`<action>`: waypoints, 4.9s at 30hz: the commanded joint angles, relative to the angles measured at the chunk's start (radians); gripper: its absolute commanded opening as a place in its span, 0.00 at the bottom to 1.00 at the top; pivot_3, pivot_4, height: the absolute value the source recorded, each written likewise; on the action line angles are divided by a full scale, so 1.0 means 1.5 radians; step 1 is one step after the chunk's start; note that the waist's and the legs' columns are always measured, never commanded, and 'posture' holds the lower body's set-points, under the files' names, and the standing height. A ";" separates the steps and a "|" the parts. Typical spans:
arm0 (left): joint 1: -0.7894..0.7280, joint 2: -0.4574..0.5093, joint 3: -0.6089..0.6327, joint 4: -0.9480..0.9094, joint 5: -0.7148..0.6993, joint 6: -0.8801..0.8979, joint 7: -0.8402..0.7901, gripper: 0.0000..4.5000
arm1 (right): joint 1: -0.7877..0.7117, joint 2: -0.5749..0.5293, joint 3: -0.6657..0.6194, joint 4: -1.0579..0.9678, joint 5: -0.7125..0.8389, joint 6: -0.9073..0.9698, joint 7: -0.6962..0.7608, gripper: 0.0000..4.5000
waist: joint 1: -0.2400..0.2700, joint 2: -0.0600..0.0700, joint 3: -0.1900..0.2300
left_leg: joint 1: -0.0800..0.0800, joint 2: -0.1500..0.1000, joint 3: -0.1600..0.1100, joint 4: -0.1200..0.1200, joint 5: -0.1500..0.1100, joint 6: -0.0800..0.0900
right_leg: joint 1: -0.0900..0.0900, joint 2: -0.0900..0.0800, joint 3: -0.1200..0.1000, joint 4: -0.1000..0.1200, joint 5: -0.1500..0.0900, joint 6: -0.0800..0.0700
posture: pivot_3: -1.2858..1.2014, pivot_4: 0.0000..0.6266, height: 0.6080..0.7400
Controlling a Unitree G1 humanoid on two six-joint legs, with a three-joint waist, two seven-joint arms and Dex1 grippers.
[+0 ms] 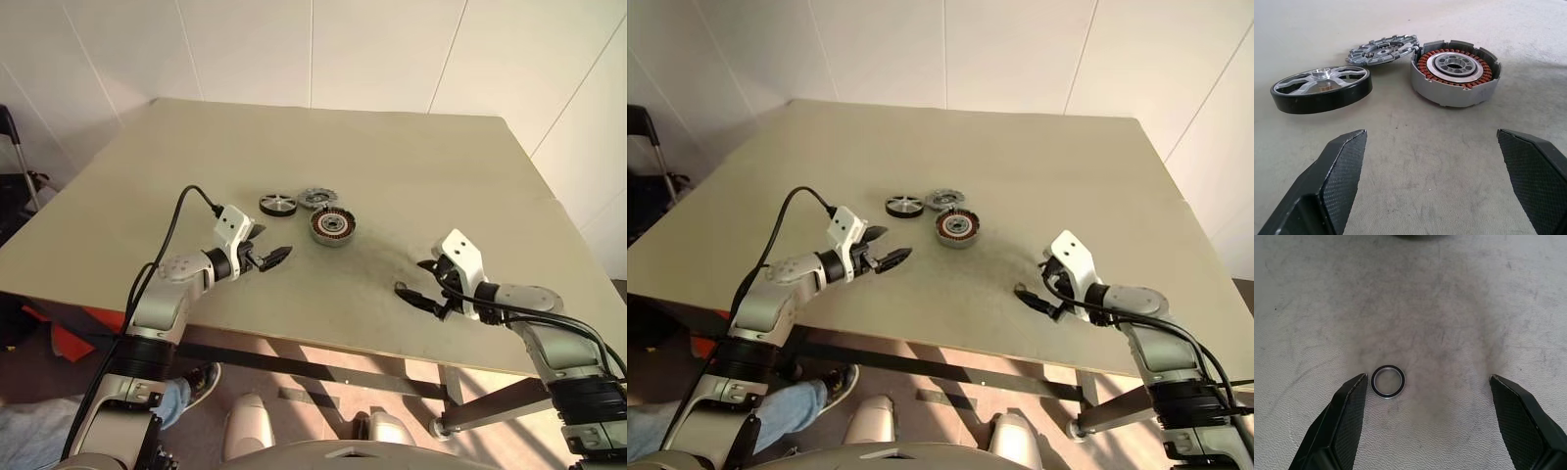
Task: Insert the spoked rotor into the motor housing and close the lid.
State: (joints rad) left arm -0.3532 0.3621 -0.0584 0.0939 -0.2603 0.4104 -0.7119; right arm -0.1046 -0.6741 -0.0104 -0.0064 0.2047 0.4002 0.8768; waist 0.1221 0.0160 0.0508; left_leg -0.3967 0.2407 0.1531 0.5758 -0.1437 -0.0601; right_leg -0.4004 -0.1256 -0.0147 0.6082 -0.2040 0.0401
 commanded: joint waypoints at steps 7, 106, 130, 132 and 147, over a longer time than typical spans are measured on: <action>-0.019 0.006 0.003 -0.006 0.005 -0.011 -0.002 1.00 | 0.009 -0.004 -0.006 0.001 0.009 -0.007 0.005 0.64 | 0.000 0.000 0.000 | 0.000 0.000 0.000 0.000 0.000 0.000 | 0.000 0.000 0.000 0.000 0.000 0.000 | 0.52 0.00 1.00; 0.013 0.023 0.015 -0.014 0.017 0.000 0.015 1.00 | 0.072 -0.015 0.068 -0.211 0.031 0.114 0.010 0.13 | -0.014 -0.001 -0.001 | 0.004 0.000 0.000 -0.003 0.000 0.000 | 0.002 0.001 0.001 -0.001 -0.003 0.005 | 0.52 0.00 1.00; -0.042 0.006 0.000 0.053 0.029 -0.018 0.007 1.00 | -0.322 -0.052 0.163 0.060 -0.075 -0.076 0.085 0.65 | -0.017 -0.002 -0.001 | 0.005 -0.001 0.000 -0.002 0.001 -0.001 | 0.002 0.001 0.003 0.000 -0.001 0.001 | 0.52 0.00 1.00; -0.047 0.000 -0.001 0.058 0.031 -0.023 0.010 1.00 | -0.388 -0.026 0.212 0.159 -0.128 -0.145 0.100 0.65 | -0.017 -0.002 -0.001 | 0.004 0.000 0.000 -0.003 0.001 -0.001 | 0.001 0.001 0.002 0.000 0.000 0.000 | 0.52 0.00 1.00; 0.000 0.011 0.020 0.011 0.027 -0.007 0.045 1.00 | -0.529 0.149 0.277 0.499 -0.217 -0.305 0.165 0.65 | -0.018 -0.002 -0.001 | -0.005 0.001 0.000 0.003 -0.001 0.002 | -0.004 0.001 -0.001 0.001 0.001 -0.002 | 0.52 0.00 1.00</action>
State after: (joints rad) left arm -0.3438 0.3719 -0.0449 0.1547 -0.2148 0.4020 -0.6505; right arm -0.8611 -0.4560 0.4057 0.7243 -0.1135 -0.0268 1.1164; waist 0.0956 0.0133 0.0499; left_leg -0.4033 0.2418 0.1523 0.5807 -0.1453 -0.0577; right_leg -0.4057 -0.1244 -0.0155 0.6105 -0.2017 0.0362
